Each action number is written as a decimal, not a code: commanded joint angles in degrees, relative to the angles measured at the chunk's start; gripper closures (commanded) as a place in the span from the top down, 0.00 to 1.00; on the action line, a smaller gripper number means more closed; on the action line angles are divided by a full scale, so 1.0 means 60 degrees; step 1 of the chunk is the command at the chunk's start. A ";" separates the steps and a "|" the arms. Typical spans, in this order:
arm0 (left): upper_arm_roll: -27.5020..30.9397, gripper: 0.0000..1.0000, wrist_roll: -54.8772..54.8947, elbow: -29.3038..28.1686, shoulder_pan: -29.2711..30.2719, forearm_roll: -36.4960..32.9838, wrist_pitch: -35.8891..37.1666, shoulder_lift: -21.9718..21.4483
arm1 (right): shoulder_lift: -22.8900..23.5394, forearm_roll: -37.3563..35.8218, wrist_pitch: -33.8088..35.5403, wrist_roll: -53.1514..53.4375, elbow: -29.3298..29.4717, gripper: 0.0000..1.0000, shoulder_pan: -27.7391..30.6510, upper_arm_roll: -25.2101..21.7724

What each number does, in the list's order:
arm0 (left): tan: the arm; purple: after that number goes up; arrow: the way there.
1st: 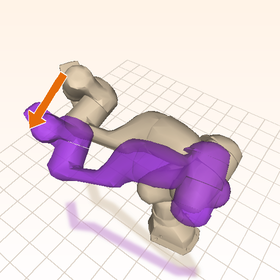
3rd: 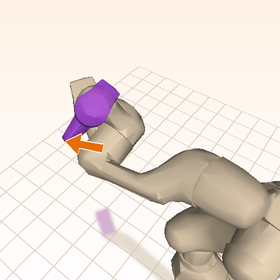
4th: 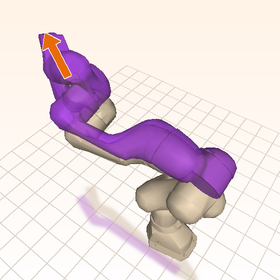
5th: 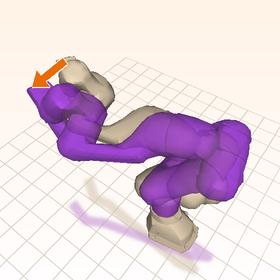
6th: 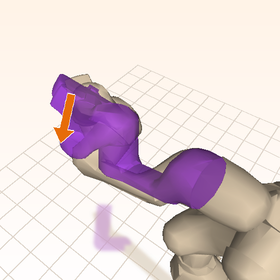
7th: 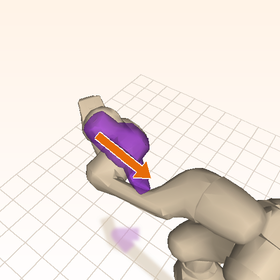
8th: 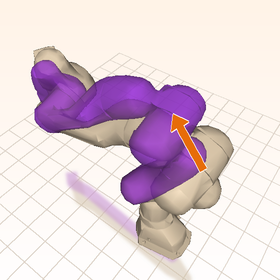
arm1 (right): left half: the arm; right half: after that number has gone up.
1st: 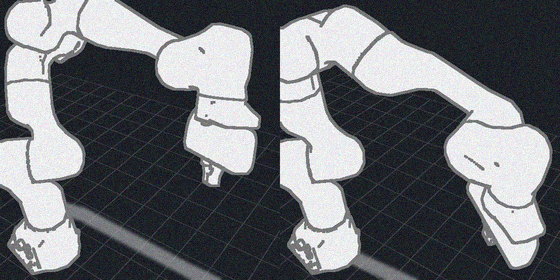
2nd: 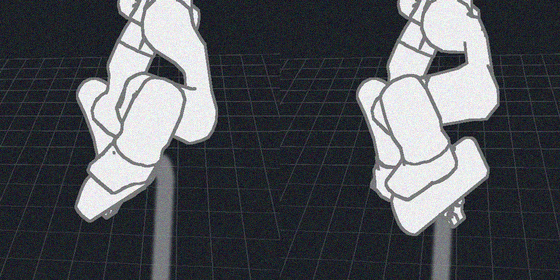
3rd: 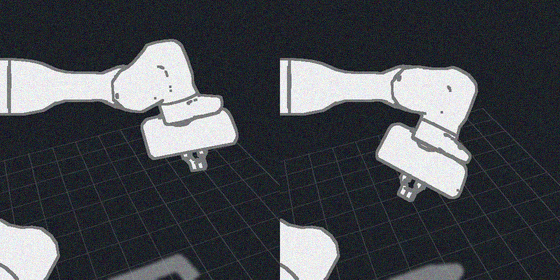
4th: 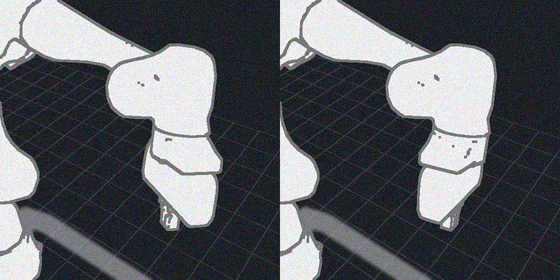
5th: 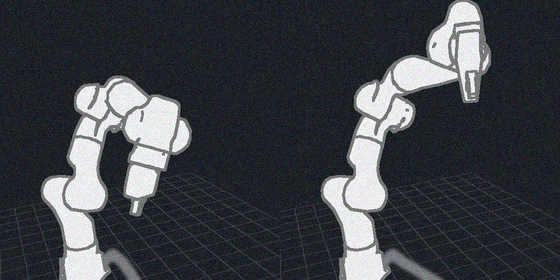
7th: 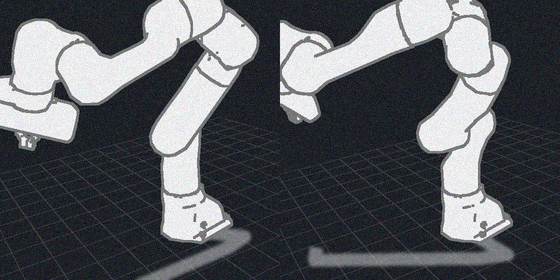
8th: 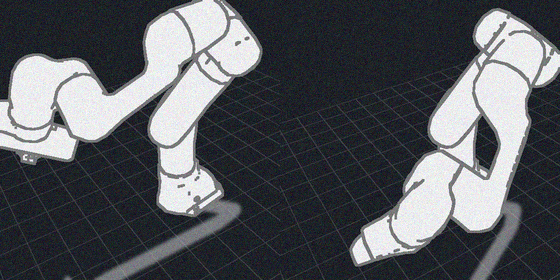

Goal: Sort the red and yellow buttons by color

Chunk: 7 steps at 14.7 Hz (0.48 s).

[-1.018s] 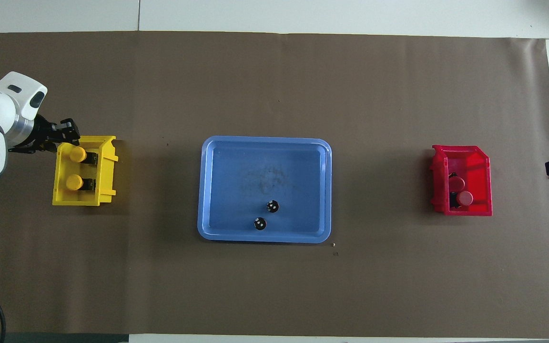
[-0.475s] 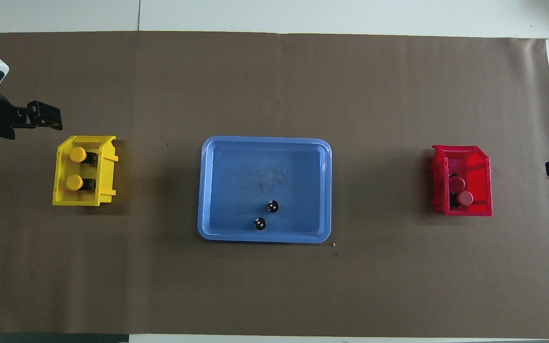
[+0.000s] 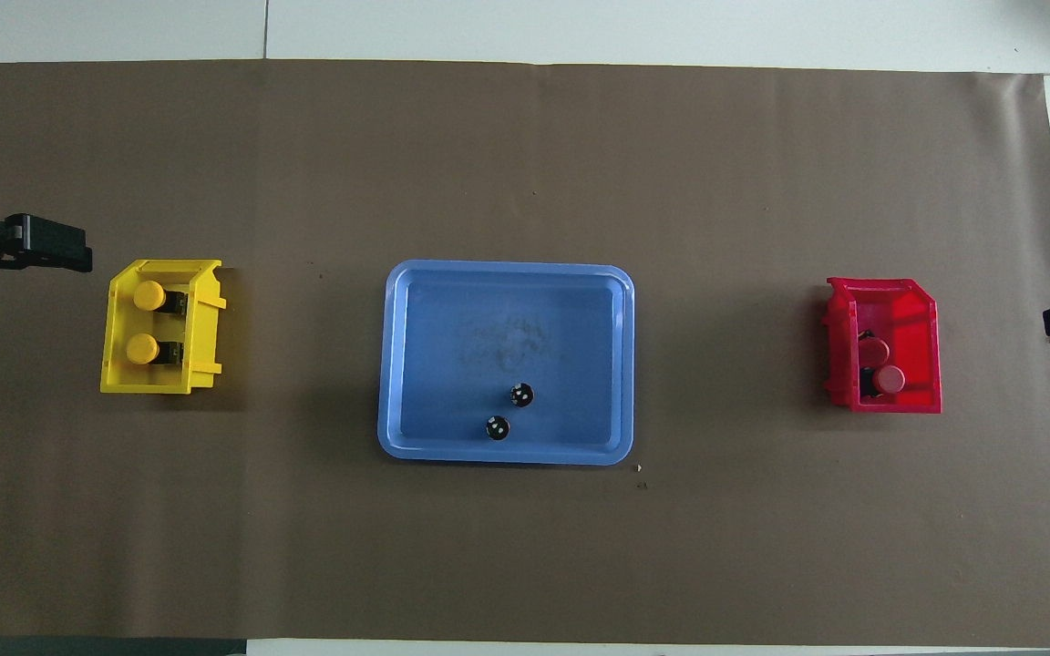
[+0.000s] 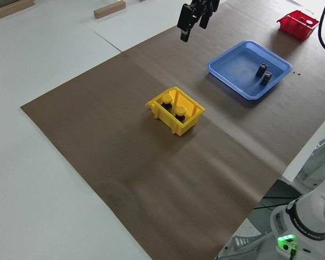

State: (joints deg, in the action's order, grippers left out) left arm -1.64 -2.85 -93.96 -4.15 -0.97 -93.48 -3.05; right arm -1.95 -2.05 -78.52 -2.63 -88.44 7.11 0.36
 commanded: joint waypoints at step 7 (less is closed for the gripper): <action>0.0201 1.00 0.1456 0.0924 0.0780 0.0235 0.1239 0.0347 | -0.0144 0.0005 0.0137 0.0028 -0.0128 1.00 0.0075 0.0057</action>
State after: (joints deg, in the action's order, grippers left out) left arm -0.29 4.02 -90.41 -0.57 -0.80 -87.88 -2.05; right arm -1.95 -2.05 -78.52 -2.63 -88.44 7.11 0.36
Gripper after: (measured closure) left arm 0.000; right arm 0.000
